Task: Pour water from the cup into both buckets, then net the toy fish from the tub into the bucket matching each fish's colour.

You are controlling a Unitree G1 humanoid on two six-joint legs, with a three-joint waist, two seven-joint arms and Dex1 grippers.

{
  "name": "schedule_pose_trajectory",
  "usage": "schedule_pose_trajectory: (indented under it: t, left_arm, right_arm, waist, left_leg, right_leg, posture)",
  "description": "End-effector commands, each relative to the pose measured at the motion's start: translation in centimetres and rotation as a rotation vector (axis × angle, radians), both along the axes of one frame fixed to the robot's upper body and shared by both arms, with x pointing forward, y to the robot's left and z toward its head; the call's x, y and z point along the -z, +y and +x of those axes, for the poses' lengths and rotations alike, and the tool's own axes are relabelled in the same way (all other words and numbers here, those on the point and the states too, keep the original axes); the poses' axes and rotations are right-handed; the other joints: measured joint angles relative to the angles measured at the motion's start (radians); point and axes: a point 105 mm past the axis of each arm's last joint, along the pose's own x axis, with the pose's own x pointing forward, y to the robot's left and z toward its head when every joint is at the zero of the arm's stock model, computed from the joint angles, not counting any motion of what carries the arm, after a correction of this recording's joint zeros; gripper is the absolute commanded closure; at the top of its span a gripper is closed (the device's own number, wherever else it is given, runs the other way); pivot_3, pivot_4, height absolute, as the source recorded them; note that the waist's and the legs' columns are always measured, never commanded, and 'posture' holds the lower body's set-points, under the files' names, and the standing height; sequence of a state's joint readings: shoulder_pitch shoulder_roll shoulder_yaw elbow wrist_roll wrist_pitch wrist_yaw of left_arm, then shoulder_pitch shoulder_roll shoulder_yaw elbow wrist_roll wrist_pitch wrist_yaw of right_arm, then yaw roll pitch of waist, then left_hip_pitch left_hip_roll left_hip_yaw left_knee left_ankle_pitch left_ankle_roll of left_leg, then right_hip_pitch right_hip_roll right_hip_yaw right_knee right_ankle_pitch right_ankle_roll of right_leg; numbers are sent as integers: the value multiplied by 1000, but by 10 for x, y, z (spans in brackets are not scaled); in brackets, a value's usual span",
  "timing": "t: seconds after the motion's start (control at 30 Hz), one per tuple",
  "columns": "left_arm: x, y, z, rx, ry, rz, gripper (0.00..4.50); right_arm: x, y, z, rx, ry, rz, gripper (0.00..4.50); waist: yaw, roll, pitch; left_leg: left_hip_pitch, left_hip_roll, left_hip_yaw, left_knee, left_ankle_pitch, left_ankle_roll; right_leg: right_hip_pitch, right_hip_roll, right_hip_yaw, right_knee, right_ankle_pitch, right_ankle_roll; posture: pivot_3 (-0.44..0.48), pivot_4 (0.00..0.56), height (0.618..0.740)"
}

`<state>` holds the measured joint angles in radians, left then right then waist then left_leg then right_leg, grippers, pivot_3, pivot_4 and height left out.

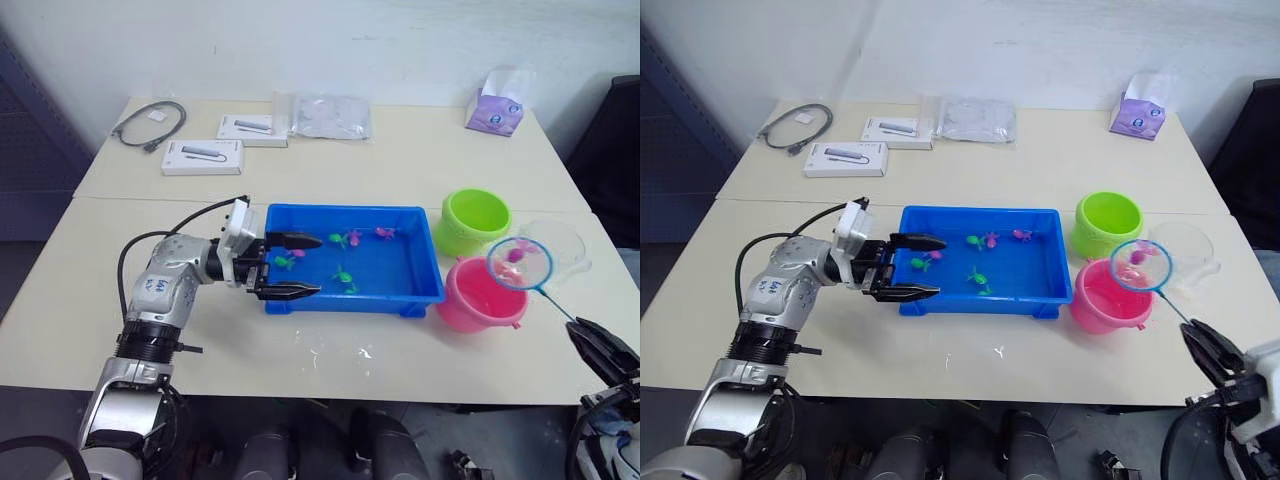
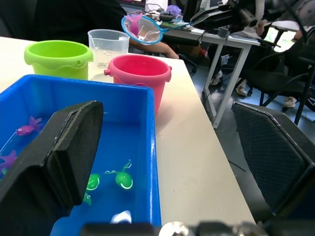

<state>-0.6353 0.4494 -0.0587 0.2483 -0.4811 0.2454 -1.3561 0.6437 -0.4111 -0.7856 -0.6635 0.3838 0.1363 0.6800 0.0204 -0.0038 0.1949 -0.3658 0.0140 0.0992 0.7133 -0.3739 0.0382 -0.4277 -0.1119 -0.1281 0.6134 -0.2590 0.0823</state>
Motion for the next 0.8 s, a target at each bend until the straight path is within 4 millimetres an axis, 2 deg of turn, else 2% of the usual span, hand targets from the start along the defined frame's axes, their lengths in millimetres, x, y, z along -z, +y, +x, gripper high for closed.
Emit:
schedule_pose_trajectory:
  t: [0.03, 0.2, 0.4, 0.53, 0.63, 0.8]
  left_arm:
    - [-9, -4, -1, 20, -45, -2, 14]
    - [-10, -6, -5, 24, -46, 0, 14]
    - [-13, -4, -9, 14, -41, 1, 14]
    - [-15, -5, -10, 6, -39, 4, 14]
    - [-17, -7, -10, 4, -39, 3, 14]
    - [-17, -9, -11, 1, -47, 4, 14]
  right_arm:
    - [-4, -10, -1, 24, -68, -210, 4500]
    - [7, -26, 2, 57, -91, -432, 4500]
    - [12, -21, 1, -66, -130, -775, 4500]
    - [4, -16, 0, -117, -224, -1081, 4500]
    - [1, -16, 2, -134, -261, -1210, 4500]
    - [3, -22, 5, -143, -280, -1306, 4500]
  waist:
    - [1, 0, 0]
    - [0, 0, 0]
    - [0, 2, 1]
    - [0, 2, 1]
    - [1, 2, 1]
    - [0, 2, 1]
  left_leg:
    - [0, 0, 0, 0, 0, 0]
    - [0, 0, 0, 0, 0, 0]
    - [1, 0, 1, 0, 0, 0]
    - [1, 0, 2, 0, 0, 0]
    - [2, 0, 3, 0, 0, 0]
    - [4, 0, 5, 0, 0, -1]
  right_leg:
    - [0, 0, 0, 0, 0, 0]
    - [0, 0, 0, 0, 0, 0]
    - [0, -1, 2, 0, 0, 0]
    - [0, -1, 3, 1, 0, 0]
    - [0, -1, 4, 1, 0, 0]
    - [0, 0, 6, 2, -1, -1]
  posture:
    - [0, 150, 740]
    - [0, 150, 740]
    - [0, 150, 740]
    - [0, 150, 740]
    - [0, 150, 740]
    - [0, 150, 740]
